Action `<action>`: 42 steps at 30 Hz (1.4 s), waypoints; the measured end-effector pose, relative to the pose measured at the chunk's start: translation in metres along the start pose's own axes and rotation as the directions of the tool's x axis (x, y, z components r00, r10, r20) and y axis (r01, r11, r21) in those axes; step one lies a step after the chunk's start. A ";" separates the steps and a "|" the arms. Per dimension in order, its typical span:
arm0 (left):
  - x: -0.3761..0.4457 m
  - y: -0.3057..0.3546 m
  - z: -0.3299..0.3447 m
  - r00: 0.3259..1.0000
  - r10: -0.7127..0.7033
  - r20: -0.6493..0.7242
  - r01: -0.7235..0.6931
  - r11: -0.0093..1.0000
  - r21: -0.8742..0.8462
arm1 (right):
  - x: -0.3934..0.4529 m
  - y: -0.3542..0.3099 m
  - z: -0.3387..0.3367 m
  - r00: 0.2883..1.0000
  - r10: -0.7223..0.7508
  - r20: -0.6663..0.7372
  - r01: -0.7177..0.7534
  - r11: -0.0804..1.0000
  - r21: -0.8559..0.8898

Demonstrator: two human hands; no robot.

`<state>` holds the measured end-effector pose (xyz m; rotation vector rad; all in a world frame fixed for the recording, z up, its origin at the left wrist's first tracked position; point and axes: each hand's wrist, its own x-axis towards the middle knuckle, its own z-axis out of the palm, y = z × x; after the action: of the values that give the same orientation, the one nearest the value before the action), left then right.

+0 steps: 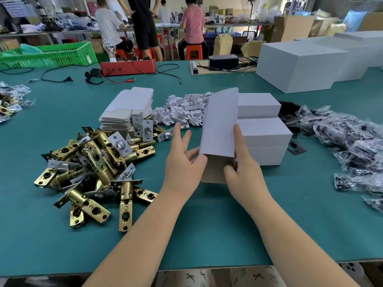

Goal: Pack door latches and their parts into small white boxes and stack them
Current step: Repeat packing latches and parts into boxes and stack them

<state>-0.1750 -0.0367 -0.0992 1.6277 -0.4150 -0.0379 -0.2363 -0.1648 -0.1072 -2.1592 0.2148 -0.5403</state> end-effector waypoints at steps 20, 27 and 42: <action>0.014 0.002 -0.004 0.953 -0.301 0.014 0.276 0.852 -0.445 | -0.002 -0.004 0.002 0.999 0.006 -0.052 0.008 0.968 0.253; 0.011 0.009 -0.007 0.936 -0.300 0.182 0.351 0.813 -0.464 | 0.005 0.001 -0.007 0.970 0.181 -0.161 -0.121 0.938 0.325; 0.008 0.012 -0.002 0.956 -0.290 0.049 0.291 0.908 -0.302 | 0.007 0.000 0.000 0.966 0.250 -0.069 -0.224 0.938 0.264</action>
<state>-0.1699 -0.0377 -0.0859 1.3685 -0.1541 -0.3165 -0.2299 -0.1670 -0.1052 -1.8275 0.4335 -0.5085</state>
